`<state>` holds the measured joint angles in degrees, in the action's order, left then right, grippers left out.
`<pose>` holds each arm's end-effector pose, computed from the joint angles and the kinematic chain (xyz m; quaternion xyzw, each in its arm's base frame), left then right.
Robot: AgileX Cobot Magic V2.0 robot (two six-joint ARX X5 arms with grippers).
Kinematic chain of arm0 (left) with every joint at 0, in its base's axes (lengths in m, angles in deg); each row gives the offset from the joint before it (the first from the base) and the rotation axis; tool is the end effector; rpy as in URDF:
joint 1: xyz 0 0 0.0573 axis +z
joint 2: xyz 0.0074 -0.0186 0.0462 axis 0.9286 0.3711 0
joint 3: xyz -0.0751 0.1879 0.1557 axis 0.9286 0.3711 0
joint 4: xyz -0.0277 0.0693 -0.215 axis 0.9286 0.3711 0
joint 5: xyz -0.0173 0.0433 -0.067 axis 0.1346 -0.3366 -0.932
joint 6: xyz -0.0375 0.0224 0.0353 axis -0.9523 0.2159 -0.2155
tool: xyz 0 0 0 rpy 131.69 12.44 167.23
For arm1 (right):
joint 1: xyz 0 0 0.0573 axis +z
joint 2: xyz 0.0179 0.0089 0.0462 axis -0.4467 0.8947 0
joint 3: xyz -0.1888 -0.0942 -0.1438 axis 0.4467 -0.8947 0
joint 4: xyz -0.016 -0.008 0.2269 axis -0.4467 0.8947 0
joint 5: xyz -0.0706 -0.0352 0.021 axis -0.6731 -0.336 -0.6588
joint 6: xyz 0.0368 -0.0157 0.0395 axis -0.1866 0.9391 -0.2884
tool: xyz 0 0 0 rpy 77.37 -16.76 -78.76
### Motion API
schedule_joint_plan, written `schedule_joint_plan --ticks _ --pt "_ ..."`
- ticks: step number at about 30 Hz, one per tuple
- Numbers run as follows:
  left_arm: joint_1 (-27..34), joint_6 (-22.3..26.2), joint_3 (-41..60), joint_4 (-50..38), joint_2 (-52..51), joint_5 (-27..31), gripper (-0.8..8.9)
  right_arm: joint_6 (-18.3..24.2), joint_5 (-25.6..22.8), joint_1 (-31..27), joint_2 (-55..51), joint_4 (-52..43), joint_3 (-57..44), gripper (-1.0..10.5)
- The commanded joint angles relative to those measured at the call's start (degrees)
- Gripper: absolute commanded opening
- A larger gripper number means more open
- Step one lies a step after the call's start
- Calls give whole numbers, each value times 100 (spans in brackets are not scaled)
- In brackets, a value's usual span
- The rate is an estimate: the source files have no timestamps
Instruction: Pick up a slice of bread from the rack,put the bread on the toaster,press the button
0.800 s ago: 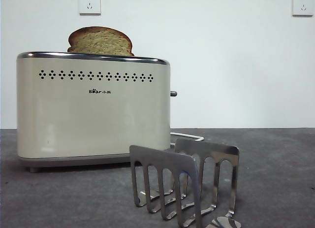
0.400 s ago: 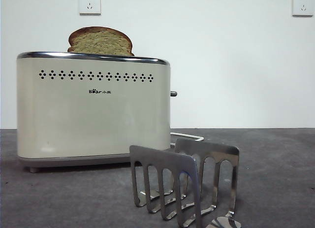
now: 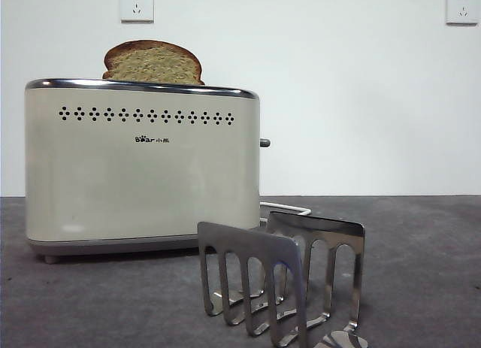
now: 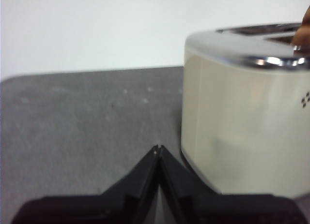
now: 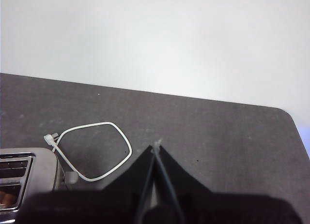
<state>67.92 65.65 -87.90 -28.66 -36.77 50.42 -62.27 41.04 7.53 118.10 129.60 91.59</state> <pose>0.0842 -0.0023 0.1586 -0.0014 0.0473 -0.0297 0.9984 0.1458 0.0809 0.5274 -0.0560 0.1895 0.0550 0.9787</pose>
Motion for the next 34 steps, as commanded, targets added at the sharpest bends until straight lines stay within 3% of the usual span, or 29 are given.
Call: schedule_joint_plan --ticks 1,16,20,24,27,30,32,34 --pt "17 -105 61 199 -59 13 -3 26 -20 -2 4 138 -11 0" --pt "24 -105 61 369 72 13 -3 26 -13 -2 11 140 -13 0" --pt "24 -105 61 369 120 13 -3 26 -216 -11 170 138 -13 0" --pt "24 -105 61 369 186 13 -3 92 -262 -538 179 138 -210 0" --pt "24 -105 61 372 245 15 -3 516 -271 -673 -15 136 -654 0" --pt "24 -105 61 372 269 11 -3 538 -251 -684 -463 -116 -1515 0" --pt "24 -105 61 372 289 13 -3 542 -162 -859 -957 -1025 -2465 0" --pt "24 -105 61 374 313 13 -3 538 431 -1222 -1659 -2616 -3818 0"
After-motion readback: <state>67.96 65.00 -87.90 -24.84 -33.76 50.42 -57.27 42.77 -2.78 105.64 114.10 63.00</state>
